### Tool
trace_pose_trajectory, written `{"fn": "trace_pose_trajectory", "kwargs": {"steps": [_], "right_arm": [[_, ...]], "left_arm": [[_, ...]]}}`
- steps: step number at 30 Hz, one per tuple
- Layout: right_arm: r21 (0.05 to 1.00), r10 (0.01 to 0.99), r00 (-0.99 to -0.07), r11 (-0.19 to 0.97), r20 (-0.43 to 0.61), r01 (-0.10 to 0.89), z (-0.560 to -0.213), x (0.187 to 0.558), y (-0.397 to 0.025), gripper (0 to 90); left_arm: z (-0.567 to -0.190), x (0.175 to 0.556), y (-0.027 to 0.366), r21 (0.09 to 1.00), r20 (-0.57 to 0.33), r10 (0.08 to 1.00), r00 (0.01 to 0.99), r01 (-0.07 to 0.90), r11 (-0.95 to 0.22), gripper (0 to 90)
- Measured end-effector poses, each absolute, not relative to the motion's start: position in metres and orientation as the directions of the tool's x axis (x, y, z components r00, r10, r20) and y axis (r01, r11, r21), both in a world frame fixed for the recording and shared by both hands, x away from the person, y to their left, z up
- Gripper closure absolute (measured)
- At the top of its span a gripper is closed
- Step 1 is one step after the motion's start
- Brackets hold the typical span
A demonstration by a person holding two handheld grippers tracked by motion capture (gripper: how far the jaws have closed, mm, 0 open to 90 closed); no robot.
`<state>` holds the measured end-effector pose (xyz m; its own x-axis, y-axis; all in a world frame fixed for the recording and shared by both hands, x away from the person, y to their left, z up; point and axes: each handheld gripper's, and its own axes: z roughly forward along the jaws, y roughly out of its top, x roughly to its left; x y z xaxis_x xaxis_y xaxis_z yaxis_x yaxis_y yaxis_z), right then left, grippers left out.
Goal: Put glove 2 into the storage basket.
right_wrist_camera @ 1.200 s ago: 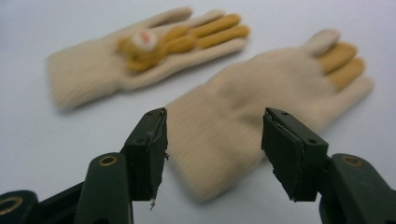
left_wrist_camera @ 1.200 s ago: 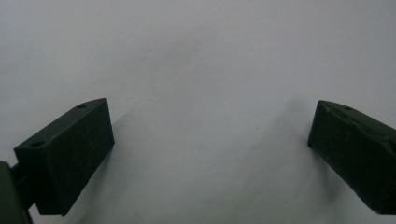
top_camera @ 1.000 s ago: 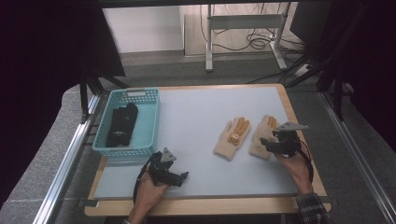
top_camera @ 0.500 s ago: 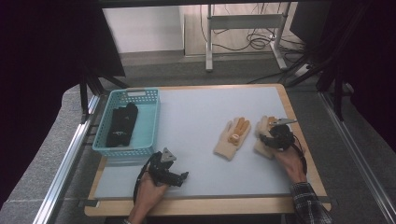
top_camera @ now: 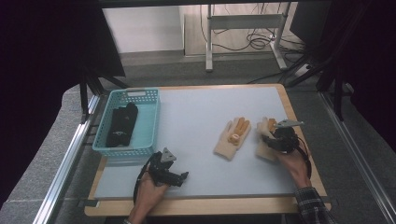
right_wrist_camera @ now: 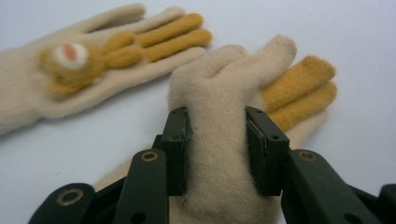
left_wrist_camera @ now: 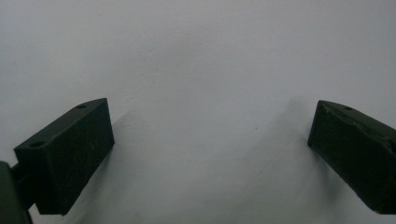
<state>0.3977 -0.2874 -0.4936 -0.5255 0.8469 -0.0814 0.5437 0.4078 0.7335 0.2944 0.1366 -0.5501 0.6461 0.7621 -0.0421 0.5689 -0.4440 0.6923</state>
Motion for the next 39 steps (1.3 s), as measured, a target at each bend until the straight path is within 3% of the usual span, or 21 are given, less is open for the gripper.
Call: {"fn": "trace_pose_trajectory", "kwargs": {"steps": [19, 30, 39], "right_arm": [[0.822, 0.768, -0.639, 0.39, -0.041, 0.416, -0.444, 0.344, -0.265, 62.0], [0.825, 0.674, -0.738, 0.423, -0.01, 0.375, -0.442, 0.331, -0.204, 61.7], [0.805, 0.592, -0.806, 0.488, -0.021, 0.338, -0.463, 0.327, -0.135, 61.3]], "left_arm": [[-0.549, 0.294, 0.137, 0.695, -0.041, 0.765, 0.643, 0.568, -0.44, 1.0], [-0.549, 0.284, 0.154, 0.704, -0.035, 0.801, 0.597, 0.584, -0.404, 1.0], [-0.552, 0.284, 0.16, 0.698, -0.054, 0.809, 0.585, 0.602, -0.389, 0.5]]}}
